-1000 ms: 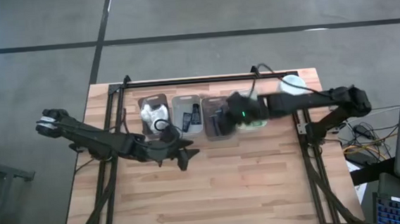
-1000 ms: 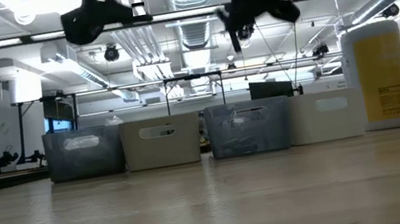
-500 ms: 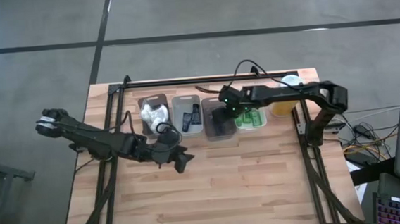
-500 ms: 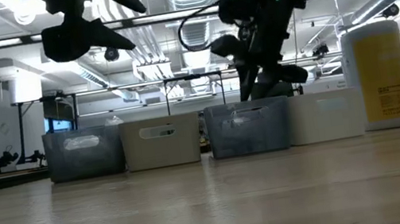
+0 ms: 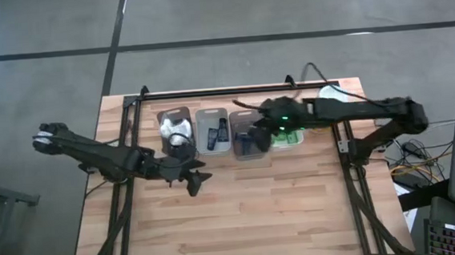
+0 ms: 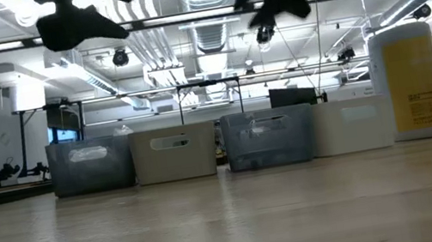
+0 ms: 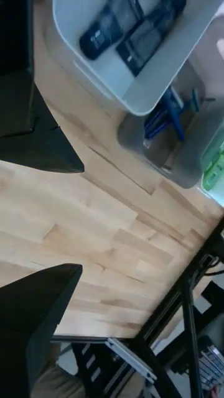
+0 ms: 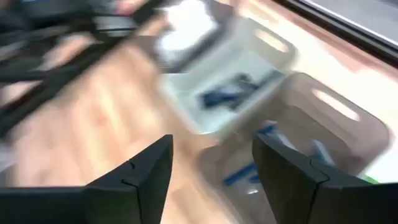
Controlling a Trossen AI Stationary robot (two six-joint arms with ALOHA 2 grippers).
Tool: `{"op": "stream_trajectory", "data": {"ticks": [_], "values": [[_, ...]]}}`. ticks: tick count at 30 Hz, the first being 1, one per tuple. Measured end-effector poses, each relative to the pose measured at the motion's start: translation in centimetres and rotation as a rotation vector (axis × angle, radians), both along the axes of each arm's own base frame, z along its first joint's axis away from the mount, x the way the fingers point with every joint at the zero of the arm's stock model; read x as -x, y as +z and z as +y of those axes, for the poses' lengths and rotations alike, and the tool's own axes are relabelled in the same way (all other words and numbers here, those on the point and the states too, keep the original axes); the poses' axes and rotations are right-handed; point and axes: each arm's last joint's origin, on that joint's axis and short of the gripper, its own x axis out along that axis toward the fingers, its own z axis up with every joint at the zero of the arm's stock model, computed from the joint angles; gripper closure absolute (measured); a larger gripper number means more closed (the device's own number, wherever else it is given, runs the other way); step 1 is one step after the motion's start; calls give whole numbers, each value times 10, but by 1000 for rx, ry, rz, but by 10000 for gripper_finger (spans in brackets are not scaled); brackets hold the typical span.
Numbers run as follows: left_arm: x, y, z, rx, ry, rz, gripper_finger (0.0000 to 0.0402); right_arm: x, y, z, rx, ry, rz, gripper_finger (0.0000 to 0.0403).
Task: Pick & Place Travel size toiletries
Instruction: Return to Home Position
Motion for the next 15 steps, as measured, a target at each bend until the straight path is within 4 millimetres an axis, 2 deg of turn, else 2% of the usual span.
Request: {"op": "stream_trajectory", "data": {"ticks": [2, 5, 8, 11, 15], "values": [[9, 6, 3, 4, 1, -3, 147, 13, 19, 10, 10, 76, -62, 181], [20, 16, 6, 22, -15, -40, 147, 38, 51, 21, -33, 83, -197, 172], [29, 28, 11, -12, -33, -99, 147, 66, 75, 40, -27, 261, -298, 163], [38, 37, 20, -66, -30, -139, 147, 90, 83, 57, -43, 428, -346, 153], [44, 46, 32, -83, 24, -193, 147, 120, 76, 72, -62, 498, -363, 140]]}}
